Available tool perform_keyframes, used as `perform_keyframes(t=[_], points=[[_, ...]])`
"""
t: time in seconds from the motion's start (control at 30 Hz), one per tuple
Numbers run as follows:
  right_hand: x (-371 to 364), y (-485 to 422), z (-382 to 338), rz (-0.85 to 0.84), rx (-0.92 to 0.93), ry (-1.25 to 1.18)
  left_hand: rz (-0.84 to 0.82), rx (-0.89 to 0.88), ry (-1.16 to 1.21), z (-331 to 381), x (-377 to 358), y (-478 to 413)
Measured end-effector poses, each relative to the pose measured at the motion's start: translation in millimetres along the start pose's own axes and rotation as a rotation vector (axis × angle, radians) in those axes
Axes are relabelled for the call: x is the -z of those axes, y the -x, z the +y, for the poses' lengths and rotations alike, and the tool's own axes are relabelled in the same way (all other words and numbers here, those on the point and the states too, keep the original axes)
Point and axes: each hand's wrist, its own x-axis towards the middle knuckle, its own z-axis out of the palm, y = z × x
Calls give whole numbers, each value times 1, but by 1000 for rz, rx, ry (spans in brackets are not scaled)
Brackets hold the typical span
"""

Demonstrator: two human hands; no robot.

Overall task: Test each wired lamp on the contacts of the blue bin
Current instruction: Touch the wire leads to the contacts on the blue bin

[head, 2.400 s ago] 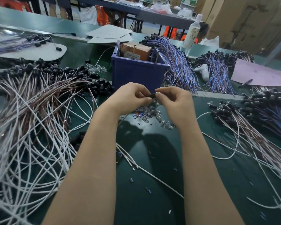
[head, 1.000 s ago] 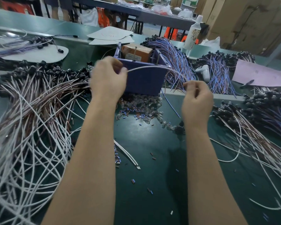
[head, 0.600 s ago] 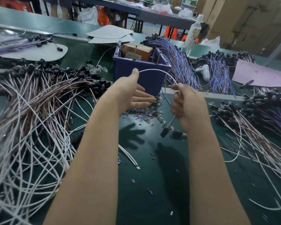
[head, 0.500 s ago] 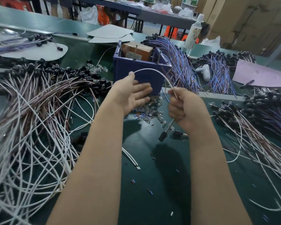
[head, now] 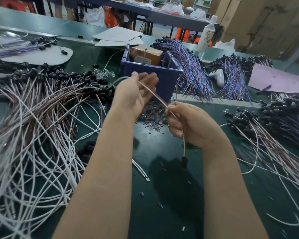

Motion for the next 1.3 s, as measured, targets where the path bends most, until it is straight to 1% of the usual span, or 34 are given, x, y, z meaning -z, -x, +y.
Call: perform_keyframes(t=[0.07,0.1,0.13,0.17,0.23,0.3,0.37,0.43,0.47,0.5,0.57,0.63,0.8,0.97,1.3], points=[[2,1,0,-56,-36,46,69,-59,315,9,8,-5],[3,2,1,-80,-53,59,107,-78,407,13,13,-7],[5,3,1,-96,-67,68,158,-101,434,16,17,-8],[6,4,1,-103,-79,75,218,-135,404,19,21,-8],[7,5,0,-84,-92,61,311,-219,247,22,26,-5],[7,2,0,20,-79,-12,323,-300,35,22,26,-4],[7,-7,2,264,12,-23,307,-348,-194,21,24,-5],[5,-17,3,531,142,39,261,-347,-371,18,22,-7],[3,-23,2,606,203,49,227,-332,-440,15,20,-8],[0,-28,1,642,251,48,198,-311,-506,12,19,-10],[-8,-38,0,660,296,67,166,-260,-621,6,17,-12],[-15,-45,-1,672,305,107,147,-228,-677,0,15,-14],[-18,-59,5,699,289,215,110,-219,-722,-7,13,-20],[-19,-66,6,689,335,245,60,-182,-788,-11,11,-23],[-15,-67,8,661,322,312,-17,-163,-905,-10,7,-18]])
